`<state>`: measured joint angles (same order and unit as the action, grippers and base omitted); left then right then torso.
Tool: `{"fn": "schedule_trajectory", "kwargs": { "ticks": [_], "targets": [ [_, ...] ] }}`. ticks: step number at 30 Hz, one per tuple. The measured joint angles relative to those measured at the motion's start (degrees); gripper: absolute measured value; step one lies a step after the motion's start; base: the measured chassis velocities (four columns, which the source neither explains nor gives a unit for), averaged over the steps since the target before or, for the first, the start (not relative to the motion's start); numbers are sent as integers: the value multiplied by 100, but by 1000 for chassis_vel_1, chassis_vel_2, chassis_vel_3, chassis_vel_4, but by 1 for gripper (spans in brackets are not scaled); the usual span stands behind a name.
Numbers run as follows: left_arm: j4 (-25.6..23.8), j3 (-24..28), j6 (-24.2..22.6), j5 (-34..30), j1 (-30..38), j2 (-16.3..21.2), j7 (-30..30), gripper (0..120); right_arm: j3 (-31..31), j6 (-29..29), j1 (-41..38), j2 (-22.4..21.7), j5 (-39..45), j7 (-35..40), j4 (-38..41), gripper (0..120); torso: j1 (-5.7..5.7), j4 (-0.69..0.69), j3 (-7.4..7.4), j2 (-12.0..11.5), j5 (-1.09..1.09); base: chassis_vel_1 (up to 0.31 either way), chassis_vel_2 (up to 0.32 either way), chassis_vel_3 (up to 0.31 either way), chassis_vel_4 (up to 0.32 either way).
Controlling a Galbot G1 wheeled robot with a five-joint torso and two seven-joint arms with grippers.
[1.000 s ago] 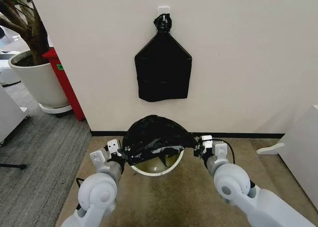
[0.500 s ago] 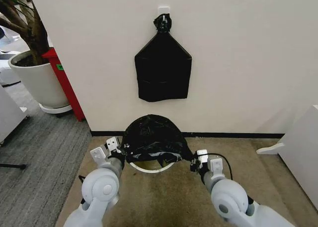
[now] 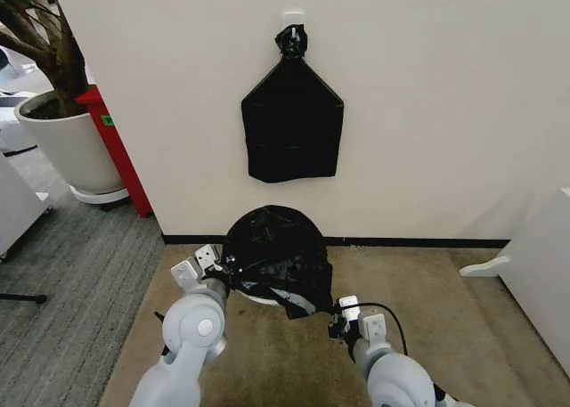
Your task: Place the garbage bag over the trash bin.
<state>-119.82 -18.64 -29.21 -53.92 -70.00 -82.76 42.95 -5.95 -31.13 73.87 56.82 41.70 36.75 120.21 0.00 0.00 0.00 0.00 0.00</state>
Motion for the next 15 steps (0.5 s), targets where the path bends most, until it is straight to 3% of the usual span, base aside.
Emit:
{"fn": "schedule_trajectory", "kwargs": {
  "ticks": [15],
  "targets": [
    [-44,-12,80,-686,65,-291,391,1,-75,125,-93,415,-474,-250,-639,0,0,0,0,0,0,0,0,0,0]
  ]
}}
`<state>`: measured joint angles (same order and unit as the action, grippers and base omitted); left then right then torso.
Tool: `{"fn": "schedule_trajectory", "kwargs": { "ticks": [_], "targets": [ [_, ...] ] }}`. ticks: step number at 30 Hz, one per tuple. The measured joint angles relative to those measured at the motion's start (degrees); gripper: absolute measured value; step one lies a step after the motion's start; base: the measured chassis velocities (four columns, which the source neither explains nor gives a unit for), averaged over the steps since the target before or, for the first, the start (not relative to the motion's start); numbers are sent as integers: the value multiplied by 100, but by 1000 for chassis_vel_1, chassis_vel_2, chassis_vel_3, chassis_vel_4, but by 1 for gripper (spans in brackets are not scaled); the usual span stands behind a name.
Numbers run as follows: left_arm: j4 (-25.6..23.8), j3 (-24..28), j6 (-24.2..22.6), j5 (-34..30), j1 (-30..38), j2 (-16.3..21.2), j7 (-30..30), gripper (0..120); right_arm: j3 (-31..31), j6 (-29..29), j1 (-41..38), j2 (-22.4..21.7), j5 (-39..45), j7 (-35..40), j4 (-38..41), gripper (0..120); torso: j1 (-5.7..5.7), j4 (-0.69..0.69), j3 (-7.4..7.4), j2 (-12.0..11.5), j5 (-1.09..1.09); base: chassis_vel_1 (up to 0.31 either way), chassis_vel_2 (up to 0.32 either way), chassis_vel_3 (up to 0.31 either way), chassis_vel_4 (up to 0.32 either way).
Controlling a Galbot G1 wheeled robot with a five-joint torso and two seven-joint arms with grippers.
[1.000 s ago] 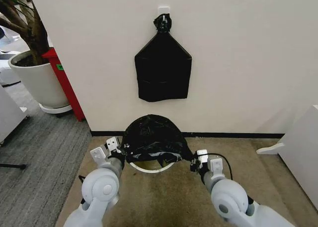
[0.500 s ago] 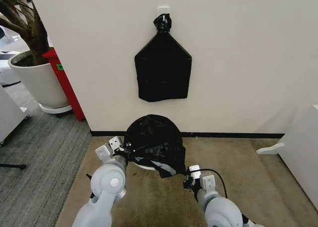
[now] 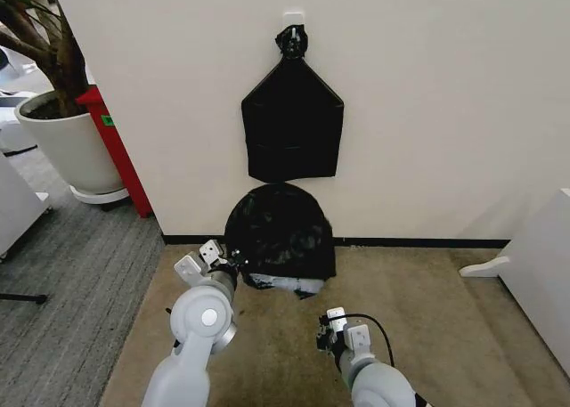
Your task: Place the garbage bag over the trash bin.
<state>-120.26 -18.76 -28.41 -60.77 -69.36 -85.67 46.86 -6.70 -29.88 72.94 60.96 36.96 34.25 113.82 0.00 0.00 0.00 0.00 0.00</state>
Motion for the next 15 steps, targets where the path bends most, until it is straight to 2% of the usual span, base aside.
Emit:
{"fn": "schedule_trajectory", "kwargs": {
  "ticks": [8,11,12,15],
  "targets": [
    [17,-15,72,86,-136,135,-42,1,208,22,169,-62,-146,32,79,0,0,0,0,0,0,0,0,0,0],
    [54,-39,112,117,-116,186,-77,1,292,34,261,-108,-160,34,167,4,0,0,0,0,0,0,0,0,0],
    [106,-77,155,139,-65,241,-105,1,385,64,362,-150,-173,35,273,12,0,-1,0,0,0,0,0,0,0],
    [212,-141,242,199,38,325,-159,1,507,92,455,-163,-165,65,448,22,0,1,0,0,0,0,0,0,0]
  ]
}}
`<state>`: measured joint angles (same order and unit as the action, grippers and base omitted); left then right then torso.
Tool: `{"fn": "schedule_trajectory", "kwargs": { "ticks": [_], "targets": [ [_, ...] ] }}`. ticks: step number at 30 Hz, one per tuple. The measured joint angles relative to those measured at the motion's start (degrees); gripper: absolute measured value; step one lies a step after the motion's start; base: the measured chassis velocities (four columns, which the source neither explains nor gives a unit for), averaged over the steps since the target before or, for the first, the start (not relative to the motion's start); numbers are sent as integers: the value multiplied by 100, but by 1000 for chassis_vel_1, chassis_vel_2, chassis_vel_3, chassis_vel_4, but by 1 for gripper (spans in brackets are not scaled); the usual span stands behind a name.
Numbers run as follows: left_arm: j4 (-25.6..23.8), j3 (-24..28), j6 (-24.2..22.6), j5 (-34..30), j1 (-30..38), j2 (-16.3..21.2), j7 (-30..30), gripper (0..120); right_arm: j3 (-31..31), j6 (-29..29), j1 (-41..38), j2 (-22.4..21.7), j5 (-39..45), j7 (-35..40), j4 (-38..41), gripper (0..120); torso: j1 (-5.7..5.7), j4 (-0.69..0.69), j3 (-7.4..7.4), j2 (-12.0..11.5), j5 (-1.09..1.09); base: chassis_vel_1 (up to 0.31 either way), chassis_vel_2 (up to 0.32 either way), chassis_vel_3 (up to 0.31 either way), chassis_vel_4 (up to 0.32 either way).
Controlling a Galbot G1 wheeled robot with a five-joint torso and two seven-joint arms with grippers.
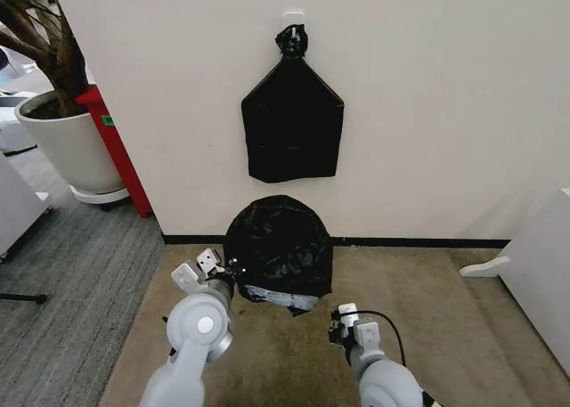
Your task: Place the garbage bag over the trash bin.
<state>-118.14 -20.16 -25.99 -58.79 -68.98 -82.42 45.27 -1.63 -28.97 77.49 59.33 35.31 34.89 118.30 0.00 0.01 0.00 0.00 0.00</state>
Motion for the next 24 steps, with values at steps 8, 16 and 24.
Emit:
{"fn": "schedule_trajectory", "kwargs": {
  "ticks": [8,16,24],
  "targets": [
    [260,-56,399,226,175,140,-162,1,318,71,-198,403,1509,605,653,52,0,-2,0,0,1,0,0,0,0],
    [380,-48,657,280,161,-16,-226,1,460,326,-378,1011,2833,1212,725,79,0,-2,0,0,1,0,0,0,0],
    [487,41,718,407,122,-162,-280,1,522,421,-446,1558,3177,1393,559,100,0,-1,0,0,0,0,0,0,0]
  ]
}}
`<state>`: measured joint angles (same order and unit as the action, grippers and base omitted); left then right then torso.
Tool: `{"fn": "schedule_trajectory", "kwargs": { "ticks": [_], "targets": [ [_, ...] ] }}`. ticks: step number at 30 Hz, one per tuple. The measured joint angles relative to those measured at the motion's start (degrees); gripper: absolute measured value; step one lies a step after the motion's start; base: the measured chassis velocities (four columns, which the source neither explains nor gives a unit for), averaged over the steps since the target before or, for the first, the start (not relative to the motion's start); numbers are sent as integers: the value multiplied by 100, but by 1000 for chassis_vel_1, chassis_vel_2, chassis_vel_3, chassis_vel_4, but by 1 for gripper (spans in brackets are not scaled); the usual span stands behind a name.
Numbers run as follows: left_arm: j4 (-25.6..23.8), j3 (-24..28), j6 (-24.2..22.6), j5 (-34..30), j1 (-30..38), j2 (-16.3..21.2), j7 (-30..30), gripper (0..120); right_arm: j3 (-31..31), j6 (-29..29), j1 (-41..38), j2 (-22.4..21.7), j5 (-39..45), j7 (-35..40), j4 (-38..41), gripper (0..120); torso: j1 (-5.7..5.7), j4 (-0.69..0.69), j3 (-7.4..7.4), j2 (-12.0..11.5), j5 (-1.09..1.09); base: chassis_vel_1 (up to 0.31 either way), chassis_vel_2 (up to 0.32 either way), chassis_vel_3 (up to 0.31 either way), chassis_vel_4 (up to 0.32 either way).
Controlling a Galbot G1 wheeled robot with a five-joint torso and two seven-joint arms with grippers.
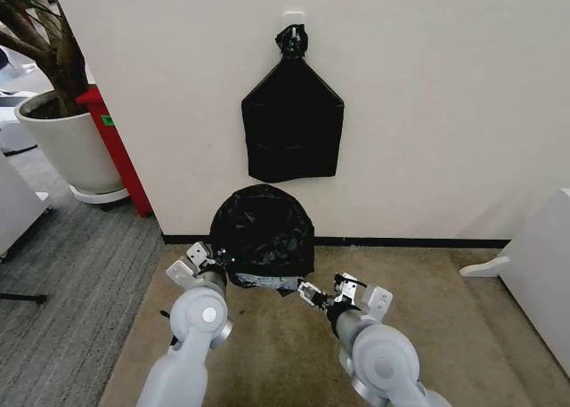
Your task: Place the garbage bag over the trash bin.
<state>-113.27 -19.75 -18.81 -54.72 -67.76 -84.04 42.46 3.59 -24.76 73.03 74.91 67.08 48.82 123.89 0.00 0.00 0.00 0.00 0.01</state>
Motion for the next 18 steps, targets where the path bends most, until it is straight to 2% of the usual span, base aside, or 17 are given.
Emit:
{"fn": "schedule_trajectory", "kwargs": {
  "ticks": [10,18],
  "targets": [
    [59,120,21,90,-30,-204,-16,1,-137,-85,87,604,-516,-288,-331,100,0,0,0,0,0,0,0,0,0],
    [-92,137,38,-77,-140,-316,60,1,-199,-71,76,713,-931,-581,-667,100,0,0,0,0,0,0,0,0,0]
  ]
}}
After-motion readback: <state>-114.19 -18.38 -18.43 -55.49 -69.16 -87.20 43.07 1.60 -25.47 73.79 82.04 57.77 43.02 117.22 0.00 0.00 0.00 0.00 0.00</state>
